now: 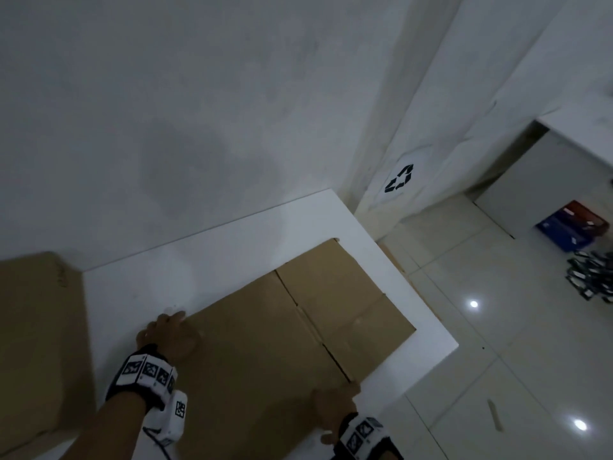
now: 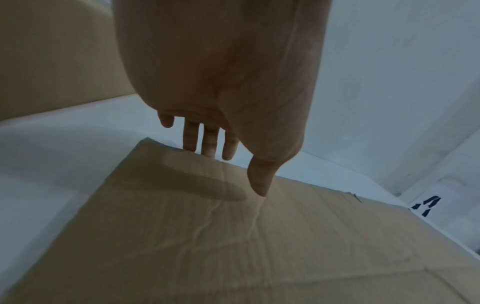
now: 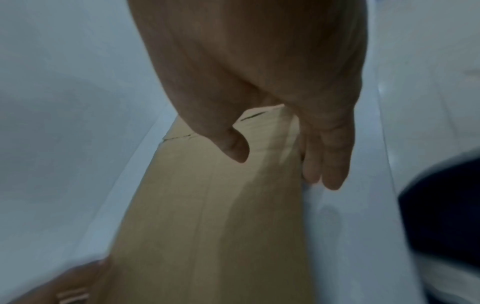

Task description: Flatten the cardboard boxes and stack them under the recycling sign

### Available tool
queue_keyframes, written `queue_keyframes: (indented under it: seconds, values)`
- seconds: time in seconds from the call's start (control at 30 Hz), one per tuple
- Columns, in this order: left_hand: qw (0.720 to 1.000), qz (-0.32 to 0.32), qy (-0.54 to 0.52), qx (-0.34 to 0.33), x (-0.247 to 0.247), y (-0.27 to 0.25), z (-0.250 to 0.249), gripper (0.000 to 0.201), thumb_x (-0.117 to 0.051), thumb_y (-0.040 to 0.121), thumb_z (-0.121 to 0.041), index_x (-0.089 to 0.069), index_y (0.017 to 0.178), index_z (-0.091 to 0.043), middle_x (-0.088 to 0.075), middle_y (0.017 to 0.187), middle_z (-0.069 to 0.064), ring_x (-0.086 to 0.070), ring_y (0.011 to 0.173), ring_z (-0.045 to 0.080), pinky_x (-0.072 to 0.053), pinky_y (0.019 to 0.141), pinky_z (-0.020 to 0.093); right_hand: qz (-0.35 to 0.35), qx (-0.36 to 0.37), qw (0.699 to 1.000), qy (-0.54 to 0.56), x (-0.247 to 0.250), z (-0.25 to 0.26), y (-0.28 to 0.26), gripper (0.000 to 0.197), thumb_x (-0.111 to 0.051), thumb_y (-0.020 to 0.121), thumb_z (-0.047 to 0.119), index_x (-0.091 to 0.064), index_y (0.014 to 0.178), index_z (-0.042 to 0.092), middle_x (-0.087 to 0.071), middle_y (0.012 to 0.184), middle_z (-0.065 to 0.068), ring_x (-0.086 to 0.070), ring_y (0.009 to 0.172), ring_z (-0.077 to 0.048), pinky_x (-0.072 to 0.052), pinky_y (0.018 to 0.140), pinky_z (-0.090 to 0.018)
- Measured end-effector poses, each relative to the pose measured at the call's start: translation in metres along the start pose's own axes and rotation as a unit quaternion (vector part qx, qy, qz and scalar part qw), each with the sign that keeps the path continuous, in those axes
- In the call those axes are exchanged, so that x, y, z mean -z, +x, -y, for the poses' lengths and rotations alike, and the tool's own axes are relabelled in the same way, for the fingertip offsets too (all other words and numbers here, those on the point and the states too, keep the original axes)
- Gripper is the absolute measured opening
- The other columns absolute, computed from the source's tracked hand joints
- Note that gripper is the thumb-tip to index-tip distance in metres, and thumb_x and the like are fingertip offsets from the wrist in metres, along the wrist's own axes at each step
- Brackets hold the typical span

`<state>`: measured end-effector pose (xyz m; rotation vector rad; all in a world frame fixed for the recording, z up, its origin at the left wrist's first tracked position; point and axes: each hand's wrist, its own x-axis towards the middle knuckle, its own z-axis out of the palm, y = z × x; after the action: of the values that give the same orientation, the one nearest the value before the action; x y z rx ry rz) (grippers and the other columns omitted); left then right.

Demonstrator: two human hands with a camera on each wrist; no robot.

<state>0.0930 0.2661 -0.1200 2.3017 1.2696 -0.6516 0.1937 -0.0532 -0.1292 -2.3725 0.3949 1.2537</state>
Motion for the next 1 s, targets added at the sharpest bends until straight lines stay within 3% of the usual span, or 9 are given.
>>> queue_keyframes:
  seconds: [0.13, 0.23, 0.33, 0.43, 0.53, 0.57, 0.7, 0.8, 1.0]
  values:
    - [0.997, 0.003, -0.069, -0.021, -0.001, 0.001, 0.013, 0.052, -0.055, 0.081, -0.064, -0.052, 0.114, -0.023, -0.051, 0.117, 0.008, -0.054, 0.105, 0.028, -0.046, 0.096, 0.042, -0.054, 0.003, 0.999, 0.004, 0.000, -0.005, -0.008, 0.059, -0.047, 0.099, 0.027, -0.020, 0.149, 0.013, -0.030, 0.150, -0.008, -0.035, 0.136, -0.029, -0.031, 0.107, -0.045]
    - [0.993, 0.027, -0.099, -0.059, 0.005, -0.006, 0.017, 0.053, -0.052, 0.079, -0.069, -0.050, 0.101, -0.021, -0.062, 0.096, 0.001, -0.061, 0.082, 0.021, -0.054, 0.078, 0.036, 0.029, 0.013, 0.994, 0.100, 0.002, -0.019, -0.004, 0.046, -0.043, 0.100, 0.025, -0.035, 0.142, 0.011, -0.040, 0.144, -0.003, -0.048, 0.124, -0.024, -0.039, 0.106, -0.049]
    - [0.992, 0.065, -0.017, -0.104, 0.010, -0.015, 0.010, 0.058, -0.045, 0.084, -0.073, -0.054, 0.118, -0.028, -0.062, 0.117, -0.005, -0.061, 0.097, 0.015, -0.050, 0.087, 0.030, 0.068, -0.029, 0.970, 0.232, 0.002, -0.024, -0.011, 0.033, -0.057, 0.092, 0.021, -0.056, 0.120, 0.004, -0.060, 0.109, -0.011, -0.058, 0.090, -0.026, -0.055, 0.089, -0.042]
    - [0.984, 0.089, 0.004, -0.154, 0.014, -0.024, -0.005, 0.051, -0.048, 0.090, -0.063, -0.053, 0.129, -0.031, -0.060, 0.128, -0.006, -0.060, 0.107, 0.014, -0.048, 0.091, 0.026, 0.106, -0.074, 0.942, 0.311, 0.010, -0.021, -0.021, 0.020, -0.058, 0.089, 0.021, -0.059, 0.108, 0.015, -0.057, 0.105, -0.009, -0.054, 0.093, -0.029, -0.051, 0.079, -0.040]
    - [0.984, 0.059, -0.039, -0.164, 0.015, -0.034, -0.017, 0.046, -0.050, 0.092, -0.057, -0.055, 0.131, -0.031, -0.062, 0.127, -0.006, -0.061, 0.107, 0.014, -0.048, 0.090, 0.026, 0.140, -0.044, 0.919, 0.365, 0.022, -0.020, -0.027, 0.005, -0.053, 0.092, 0.024, -0.053, 0.093, 0.019, -0.054, 0.090, -0.023, -0.057, 0.083, -0.044, -0.052, 0.076, -0.049]
    - [0.984, 0.043, -0.066, -0.160, 0.014, -0.037, -0.020, 0.045, -0.052, 0.092, -0.056, -0.058, 0.129, -0.032, -0.063, 0.124, -0.006, -0.061, 0.105, 0.014, -0.049, 0.090, 0.027, 0.141, -0.033, 0.912, 0.383, 0.027, -0.020, -0.026, 0.003, -0.052, 0.094, 0.025, -0.052, 0.097, 0.024, -0.052, 0.096, -0.029, -0.058, 0.090, -0.049, -0.052, 0.081, -0.054]
    - [0.965, 0.000, -0.198, -0.172, 0.008, -0.064, -0.047, 0.023, -0.058, 0.092, -0.045, -0.070, 0.102, -0.029, -0.072, 0.101, -0.005, -0.066, 0.087, 0.013, -0.054, 0.081, 0.031, 0.126, 0.043, 0.896, 0.424, 0.059, -0.033, -0.010, 0.037, -0.058, 0.093, 0.038, -0.045, 0.127, 0.040, -0.057, 0.127, -0.002, -0.056, 0.110, -0.030, -0.053, 0.082, -0.047]
    - [0.936, -0.005, -0.303, -0.177, -0.004, -0.091, -0.078, 0.014, -0.062, 0.093, -0.034, -0.072, 0.098, -0.025, -0.074, 0.094, -0.003, -0.069, 0.084, 0.017, -0.056, 0.082, 0.039, 0.124, 0.120, 0.876, 0.450, 0.094, -0.048, 0.006, 0.045, -0.063, 0.089, 0.043, -0.048, 0.131, 0.037, -0.064, 0.124, -0.001, -0.061, 0.112, -0.032, -0.052, 0.089, -0.056]
    - [0.896, 0.000, -0.419, -0.147, -0.054, -0.145, -0.172, 0.012, -0.065, 0.092, -0.027, -0.072, 0.092, -0.036, -0.076, 0.091, -0.007, -0.073, 0.082, 0.016, -0.059, 0.082, 0.042, 0.096, 0.144, 0.877, 0.449, 0.201, -0.092, 0.039, 0.040, -0.059, 0.092, 0.038, -0.047, 0.129, 0.028, -0.064, 0.122, -0.007, -0.061, 0.109, -0.034, -0.050, 0.092, -0.058]
